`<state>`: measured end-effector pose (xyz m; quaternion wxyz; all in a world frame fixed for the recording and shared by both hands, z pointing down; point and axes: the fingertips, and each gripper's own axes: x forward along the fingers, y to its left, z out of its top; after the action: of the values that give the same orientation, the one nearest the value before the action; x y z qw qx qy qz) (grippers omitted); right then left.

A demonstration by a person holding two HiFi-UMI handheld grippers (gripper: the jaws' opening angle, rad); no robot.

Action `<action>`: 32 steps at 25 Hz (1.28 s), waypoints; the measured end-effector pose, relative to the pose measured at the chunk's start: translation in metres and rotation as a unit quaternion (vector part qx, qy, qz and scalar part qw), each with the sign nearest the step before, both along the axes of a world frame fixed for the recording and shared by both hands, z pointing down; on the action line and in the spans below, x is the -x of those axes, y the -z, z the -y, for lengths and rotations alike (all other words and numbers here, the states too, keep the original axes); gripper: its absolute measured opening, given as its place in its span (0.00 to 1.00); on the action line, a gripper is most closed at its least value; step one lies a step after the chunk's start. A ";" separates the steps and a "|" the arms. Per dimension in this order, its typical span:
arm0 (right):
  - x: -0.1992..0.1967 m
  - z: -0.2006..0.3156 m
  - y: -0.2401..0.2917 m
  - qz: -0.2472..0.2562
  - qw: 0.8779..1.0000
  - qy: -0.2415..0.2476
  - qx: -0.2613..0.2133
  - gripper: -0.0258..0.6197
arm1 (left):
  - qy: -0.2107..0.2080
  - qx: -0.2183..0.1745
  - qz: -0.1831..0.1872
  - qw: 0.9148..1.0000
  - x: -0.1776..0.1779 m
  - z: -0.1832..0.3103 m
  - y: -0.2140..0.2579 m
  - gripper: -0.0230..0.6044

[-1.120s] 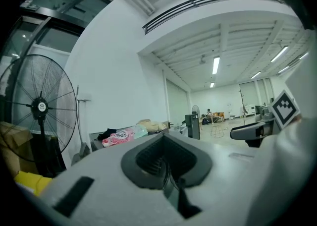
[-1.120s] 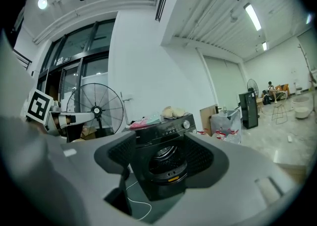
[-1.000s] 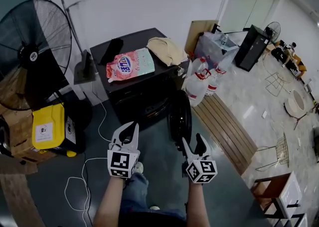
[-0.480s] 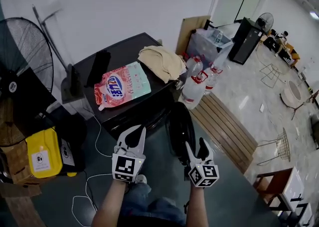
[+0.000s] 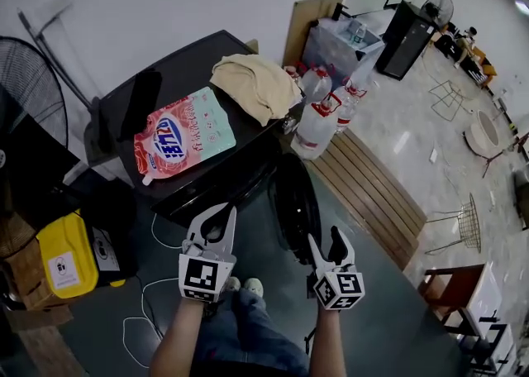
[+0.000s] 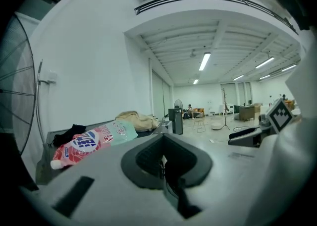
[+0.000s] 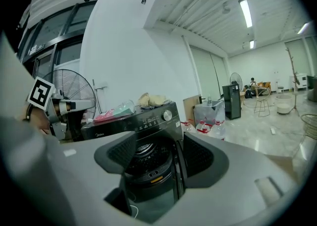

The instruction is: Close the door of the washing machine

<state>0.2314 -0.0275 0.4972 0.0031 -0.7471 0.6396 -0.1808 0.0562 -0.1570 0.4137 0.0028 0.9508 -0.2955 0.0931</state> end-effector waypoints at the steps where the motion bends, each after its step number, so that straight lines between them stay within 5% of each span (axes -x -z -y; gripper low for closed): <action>1: -0.002 -0.001 -0.005 0.002 1.000 0.001 0.004 0.49 | 0.000 0.003 0.002 1.000 -0.001 -0.002 -0.003 0.05; 22: -0.036 -0.069 -0.238 0.023 0.994 -0.015 0.103 0.45 | -0.042 0.069 0.021 0.996 -0.043 -0.029 -0.194 0.05; 32: -0.053 -0.065 -0.283 0.006 0.993 0.013 0.120 0.27 | -0.038 0.073 0.029 0.996 -0.046 -0.028 -0.231 0.05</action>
<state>0.2845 0.0373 0.7800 -0.0847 -0.7326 0.6230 -0.2607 0.1019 -0.1289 0.6452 0.0598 0.9556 -0.2513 0.1419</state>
